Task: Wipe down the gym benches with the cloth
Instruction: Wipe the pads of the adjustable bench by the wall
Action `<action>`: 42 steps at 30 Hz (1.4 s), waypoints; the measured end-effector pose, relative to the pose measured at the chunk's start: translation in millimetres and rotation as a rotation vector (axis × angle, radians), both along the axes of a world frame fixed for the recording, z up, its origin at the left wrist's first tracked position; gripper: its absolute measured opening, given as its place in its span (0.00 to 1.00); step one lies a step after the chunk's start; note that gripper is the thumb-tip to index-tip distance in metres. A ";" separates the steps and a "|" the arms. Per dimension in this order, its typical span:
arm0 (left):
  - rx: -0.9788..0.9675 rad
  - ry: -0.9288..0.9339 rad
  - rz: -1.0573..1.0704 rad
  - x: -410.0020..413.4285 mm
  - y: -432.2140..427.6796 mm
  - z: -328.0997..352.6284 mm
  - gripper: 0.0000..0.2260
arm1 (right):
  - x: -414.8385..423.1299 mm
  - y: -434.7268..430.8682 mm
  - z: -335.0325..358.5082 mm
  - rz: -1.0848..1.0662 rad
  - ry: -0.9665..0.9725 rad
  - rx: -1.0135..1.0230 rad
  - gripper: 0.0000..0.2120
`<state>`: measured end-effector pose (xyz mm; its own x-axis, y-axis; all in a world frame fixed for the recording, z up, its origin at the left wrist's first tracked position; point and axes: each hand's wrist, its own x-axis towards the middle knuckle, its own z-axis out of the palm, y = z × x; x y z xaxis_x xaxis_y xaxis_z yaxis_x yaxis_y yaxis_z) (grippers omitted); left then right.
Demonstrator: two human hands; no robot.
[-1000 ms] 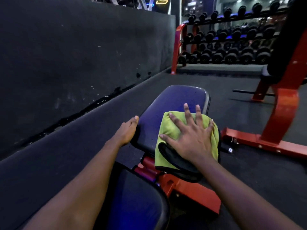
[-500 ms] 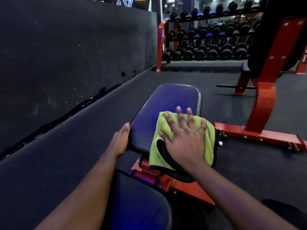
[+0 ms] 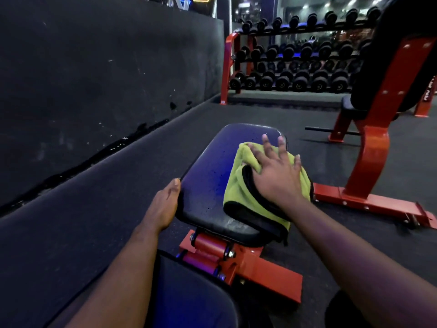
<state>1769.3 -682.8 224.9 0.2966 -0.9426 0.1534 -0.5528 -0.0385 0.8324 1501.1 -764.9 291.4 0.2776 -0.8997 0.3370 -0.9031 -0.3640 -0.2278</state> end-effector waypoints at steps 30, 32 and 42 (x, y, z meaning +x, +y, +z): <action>0.079 -0.106 0.023 0.3 3.9 10.2 0.26 | 14.7 2.9 3.0 -0.032 0.049 -0.047 0.33; 0.066 -0.097 0.024 -0.4 4.0 10.7 0.26 | 10.8 19.8 -6.9 -0.051 -0.011 -0.031 0.31; 0.076 -0.093 0.002 2.2 0.0 9.3 0.30 | 11.8 -71.0 33.1 -0.067 -0.060 0.073 0.28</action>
